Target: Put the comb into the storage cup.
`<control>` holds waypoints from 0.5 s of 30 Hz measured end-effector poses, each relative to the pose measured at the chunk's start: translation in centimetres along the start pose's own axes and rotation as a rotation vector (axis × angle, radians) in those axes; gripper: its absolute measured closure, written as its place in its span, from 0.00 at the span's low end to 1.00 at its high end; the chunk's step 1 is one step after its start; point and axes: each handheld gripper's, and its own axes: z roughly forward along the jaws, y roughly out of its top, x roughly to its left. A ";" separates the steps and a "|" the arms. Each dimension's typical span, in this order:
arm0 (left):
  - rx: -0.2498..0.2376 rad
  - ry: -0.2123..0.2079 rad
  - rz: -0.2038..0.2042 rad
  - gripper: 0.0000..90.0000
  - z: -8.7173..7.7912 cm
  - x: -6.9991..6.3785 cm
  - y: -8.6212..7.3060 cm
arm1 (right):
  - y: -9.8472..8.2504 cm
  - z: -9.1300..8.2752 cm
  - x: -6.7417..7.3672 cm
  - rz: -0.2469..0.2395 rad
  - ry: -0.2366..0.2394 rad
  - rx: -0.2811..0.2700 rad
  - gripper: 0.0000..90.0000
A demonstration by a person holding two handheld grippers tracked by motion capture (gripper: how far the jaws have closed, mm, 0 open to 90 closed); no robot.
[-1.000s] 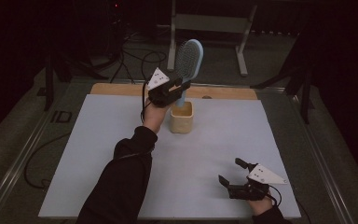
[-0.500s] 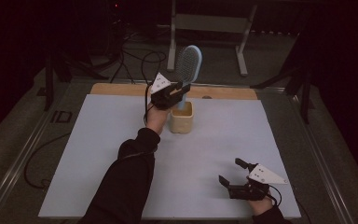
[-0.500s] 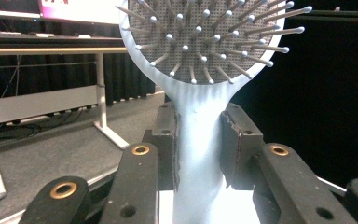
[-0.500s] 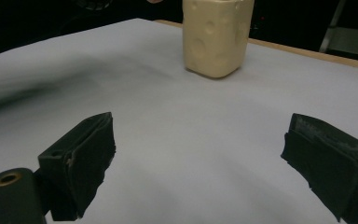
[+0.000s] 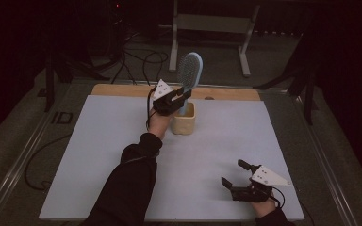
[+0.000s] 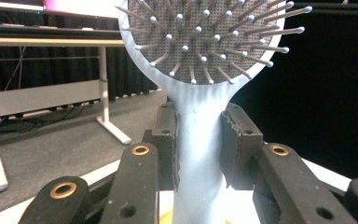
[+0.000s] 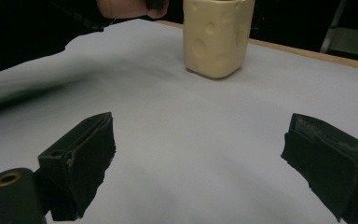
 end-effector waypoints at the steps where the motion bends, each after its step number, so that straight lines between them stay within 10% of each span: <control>1: 0.005 0.005 0.002 0.78 0.0 -0.1 -0.2 | 0.0 0.0 0.0 0.001 0.002 0.001 0.09; 15: 0.078 0.022 0.036 0.78 0.1 -0.8 -1.3 | -0.1 0.0 0.0 0.004 0.004 0.005 0.09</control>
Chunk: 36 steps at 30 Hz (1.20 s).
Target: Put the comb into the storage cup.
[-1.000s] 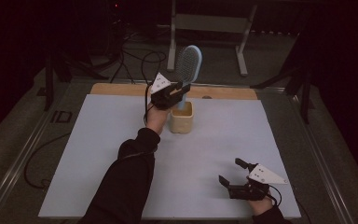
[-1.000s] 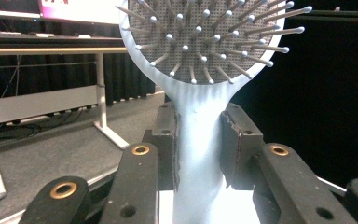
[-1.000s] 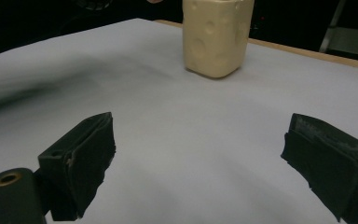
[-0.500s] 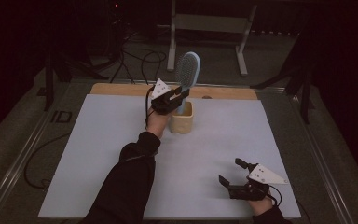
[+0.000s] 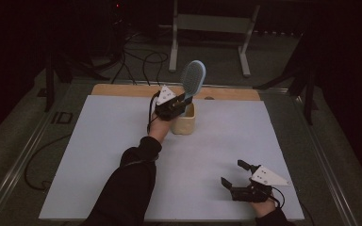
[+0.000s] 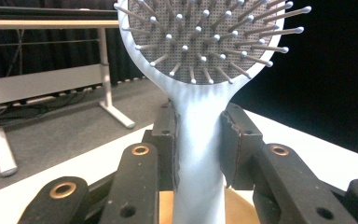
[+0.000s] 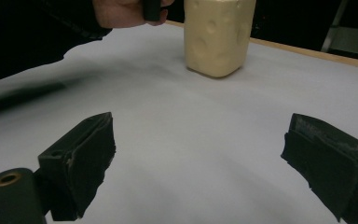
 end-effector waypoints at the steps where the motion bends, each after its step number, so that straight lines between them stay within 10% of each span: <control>1: 0.005 -0.002 0.000 0.78 0.0 0.0 -0.1 | 0.0 0.0 0.0 0.001 -0.001 0.000 0.09; 17: 0.083 -0.006 0.042 0.75 0.3 -0.3 0.0 | 0.0 0.0 0.0 -0.001 0.002 0.001 0.09; 24: 0.119 0.003 0.005 0.24 -0.2 -0.2 1.1 | 0.0 0.0 0.0 -0.002 0.000 0.001 0.09; 36: 0.162 -0.029 -0.016 0.03 -1.7 0.5 2.0 | 0.0 0.0 0.0 -0.002 -0.004 0.001 0.09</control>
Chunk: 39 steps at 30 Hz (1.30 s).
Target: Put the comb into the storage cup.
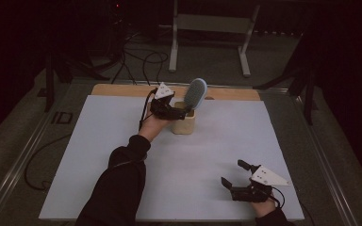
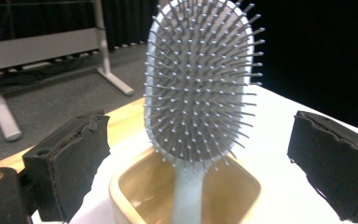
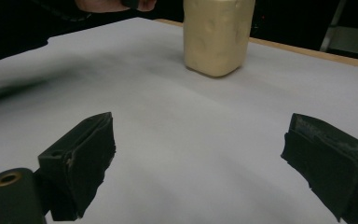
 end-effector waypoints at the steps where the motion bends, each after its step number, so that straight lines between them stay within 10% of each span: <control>1: 0.001 -0.028 -0.004 0.02 -0.3 0.2 0.1 | 0.0 0.0 0.0 -0.002 -0.001 0.001 0.09; 22: 0.094 -0.147 0.007 0.00 -0.5 -0.1 -0.1 | 0.0 0.0 -0.1 -0.001 -0.003 0.003 0.09; 39: 0.138 -0.157 0.043 0.00 -3.6 1.0 0.2 | -0.1 0.1 -0.1 0.005 -0.003 0.009 0.09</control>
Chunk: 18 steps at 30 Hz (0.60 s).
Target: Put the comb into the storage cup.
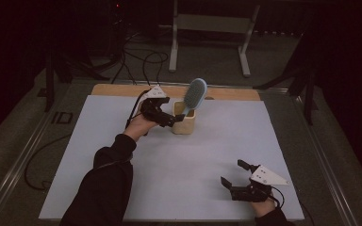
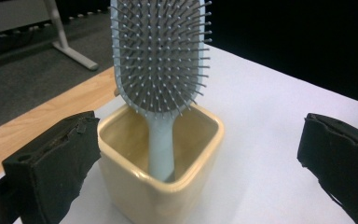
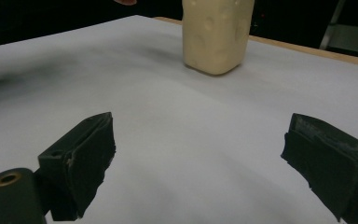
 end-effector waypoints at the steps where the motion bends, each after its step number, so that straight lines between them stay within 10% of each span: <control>1: 0.002 -0.002 -0.002 0.00 -0.5 0.2 -0.1 | 0.1 0.0 0.0 -0.004 -0.004 -0.005 0.09; 18: 0.035 0.033 0.018 0.00 -4.5 0.3 -1.5 | 0.2 0.0 0.1 -0.008 -0.003 -0.006 0.09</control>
